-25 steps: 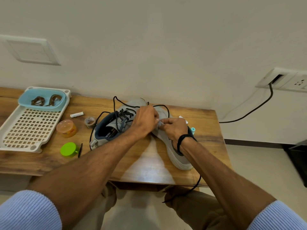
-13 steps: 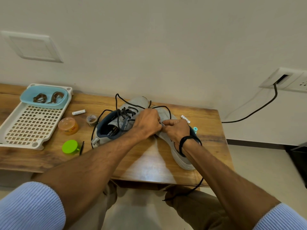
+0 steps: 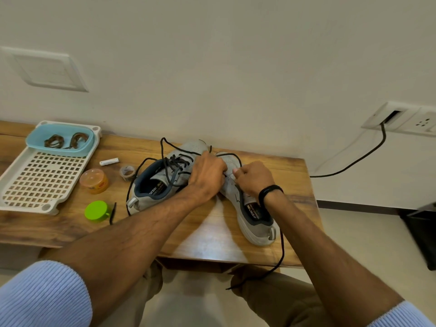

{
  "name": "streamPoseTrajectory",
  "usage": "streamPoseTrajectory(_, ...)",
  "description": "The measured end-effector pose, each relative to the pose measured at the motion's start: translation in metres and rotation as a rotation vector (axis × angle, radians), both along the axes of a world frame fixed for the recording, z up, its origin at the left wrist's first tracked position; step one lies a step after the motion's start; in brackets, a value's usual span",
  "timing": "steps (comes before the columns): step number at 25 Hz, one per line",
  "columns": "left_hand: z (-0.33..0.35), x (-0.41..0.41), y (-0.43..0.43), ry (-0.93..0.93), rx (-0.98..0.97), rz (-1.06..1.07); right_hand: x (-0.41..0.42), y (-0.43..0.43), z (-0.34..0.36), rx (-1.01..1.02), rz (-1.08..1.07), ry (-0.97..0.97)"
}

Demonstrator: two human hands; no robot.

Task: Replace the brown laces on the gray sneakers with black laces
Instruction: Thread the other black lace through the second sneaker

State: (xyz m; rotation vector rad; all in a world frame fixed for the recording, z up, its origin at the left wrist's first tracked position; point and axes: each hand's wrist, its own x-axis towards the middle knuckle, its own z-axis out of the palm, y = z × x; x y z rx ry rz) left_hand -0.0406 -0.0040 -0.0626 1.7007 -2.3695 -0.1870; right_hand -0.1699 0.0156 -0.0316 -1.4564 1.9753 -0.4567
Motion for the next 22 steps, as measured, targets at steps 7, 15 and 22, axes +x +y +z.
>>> streamPoseTrajectory(7, 0.018, -0.010, 0.020, 0.378, 0.022, 0.145, -0.013, -0.009, -0.018, -0.185, 0.318, 0.487)
streamPoseTrajectory(15, 0.013, -0.006, 0.023, 0.648, 0.657, 0.211, -0.002, -0.011, -0.025, -0.216, 0.406, 0.685)
streamPoseTrajectory(22, 0.012, 0.002, 0.019, 0.665, 0.628, 0.106, 0.009, -0.010, -0.025, -0.211, 0.407, 0.659)
